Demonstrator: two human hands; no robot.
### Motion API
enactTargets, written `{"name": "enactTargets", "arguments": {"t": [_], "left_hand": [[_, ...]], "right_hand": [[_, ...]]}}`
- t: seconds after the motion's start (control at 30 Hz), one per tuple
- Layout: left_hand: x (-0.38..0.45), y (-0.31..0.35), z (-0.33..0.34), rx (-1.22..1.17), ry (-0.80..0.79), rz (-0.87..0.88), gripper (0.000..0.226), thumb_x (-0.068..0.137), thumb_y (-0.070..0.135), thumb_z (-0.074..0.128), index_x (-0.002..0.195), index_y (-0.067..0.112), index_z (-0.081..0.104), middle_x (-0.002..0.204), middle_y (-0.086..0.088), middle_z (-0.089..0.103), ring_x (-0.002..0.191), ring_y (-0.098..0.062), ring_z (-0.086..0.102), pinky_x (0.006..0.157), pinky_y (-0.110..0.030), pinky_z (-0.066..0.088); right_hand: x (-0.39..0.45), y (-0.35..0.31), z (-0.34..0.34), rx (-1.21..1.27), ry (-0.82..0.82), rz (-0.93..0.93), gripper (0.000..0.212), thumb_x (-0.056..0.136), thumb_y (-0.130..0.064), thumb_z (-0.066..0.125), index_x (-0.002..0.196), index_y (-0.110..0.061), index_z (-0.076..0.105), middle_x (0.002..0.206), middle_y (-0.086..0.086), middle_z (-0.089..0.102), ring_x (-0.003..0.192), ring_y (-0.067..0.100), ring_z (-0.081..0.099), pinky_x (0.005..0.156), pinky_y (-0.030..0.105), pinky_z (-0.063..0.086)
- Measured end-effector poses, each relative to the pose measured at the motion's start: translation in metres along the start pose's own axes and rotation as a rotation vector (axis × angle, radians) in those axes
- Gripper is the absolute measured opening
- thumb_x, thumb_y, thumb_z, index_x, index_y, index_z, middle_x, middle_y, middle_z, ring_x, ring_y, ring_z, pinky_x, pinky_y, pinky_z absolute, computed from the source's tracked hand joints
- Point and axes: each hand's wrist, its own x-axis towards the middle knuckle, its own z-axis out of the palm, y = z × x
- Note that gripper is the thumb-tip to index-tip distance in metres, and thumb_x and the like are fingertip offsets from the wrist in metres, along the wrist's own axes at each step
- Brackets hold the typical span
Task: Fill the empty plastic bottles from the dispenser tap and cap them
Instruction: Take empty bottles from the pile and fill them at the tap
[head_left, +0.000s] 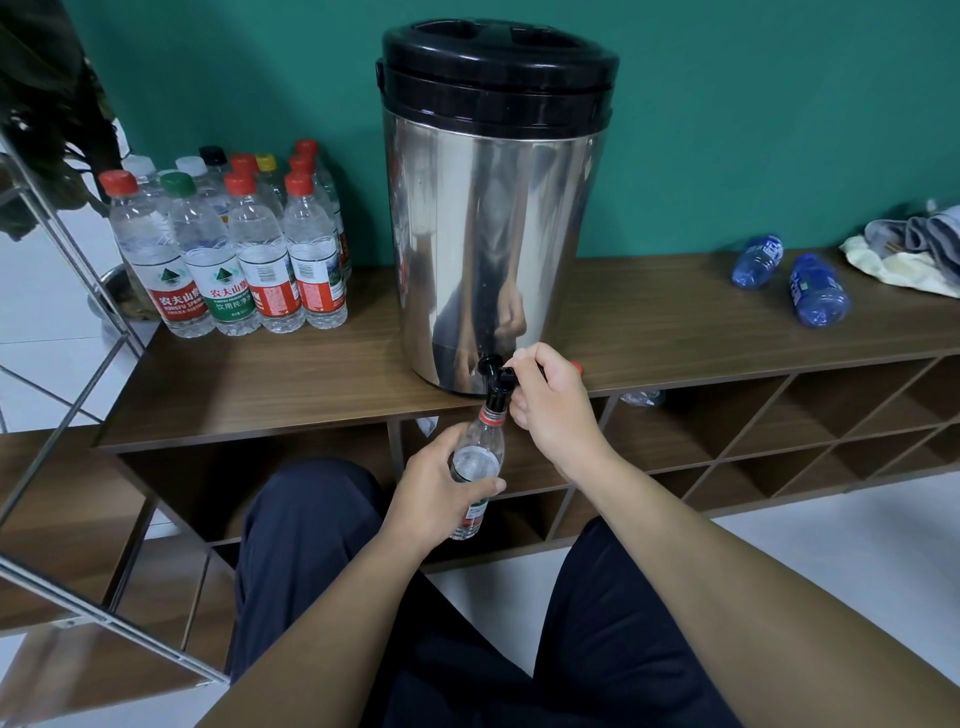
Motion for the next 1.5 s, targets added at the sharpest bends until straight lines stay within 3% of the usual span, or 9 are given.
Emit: {"name": "enactTargets", "arguments": {"t": [0.37,0.83,1.1,1.5], "left_hand": [[-0.0010,0.0013,0.0002,0.000,0.001,-0.019,0.072,0.079,0.032,0.102,0.140,0.045,0.066,0.127,0.022,0.077,0.118,-0.003,0.073,0.111,-0.046,0.060],[0.0006,-0.0015,0.0004,-0.008,0.005,0.001,0.068,0.079,0.029,0.102,0.138,0.043,0.069,0.127,0.018,0.078,0.119,-0.007,0.074,0.111,-0.049,0.059],[-0.0004,-0.0010,0.0004,-0.004,0.004,-0.012,0.071,0.077,0.035,0.102,0.139,0.045,0.068,0.129,0.021,0.077,0.121,-0.005,0.073,0.112,-0.049,0.058],[-0.0004,-0.0021,0.0003,-0.026,-0.009,-0.005,0.070,0.075,0.040,0.101,0.138,0.042,0.069,0.129,0.017,0.077,0.120,-0.008,0.074,0.111,-0.052,0.059]], "right_hand": [[0.0010,0.0011,-0.0001,-0.009,-0.003,-0.003,0.027,0.117,-0.025,0.052,0.094,-0.011,0.056,0.063,-0.002,0.035,0.056,0.014,0.031,0.051,0.029,0.029],[0.0005,0.0016,-0.0009,-0.018,-0.004,-0.017,0.036,0.117,-0.025,0.051,0.102,0.007,0.048,0.062,-0.003,0.033,0.054,0.013,0.030,0.050,0.028,0.029],[0.0014,0.0017,-0.0002,-0.013,-0.011,-0.012,0.025,0.116,-0.026,0.052,0.096,-0.011,0.056,0.062,-0.003,0.035,0.055,0.013,0.031,0.050,0.029,0.029],[0.0016,0.0032,-0.0013,-0.022,-0.008,-0.016,0.034,0.116,-0.025,0.052,0.103,0.006,0.049,0.063,-0.003,0.034,0.055,0.013,0.031,0.050,0.029,0.029]]}}
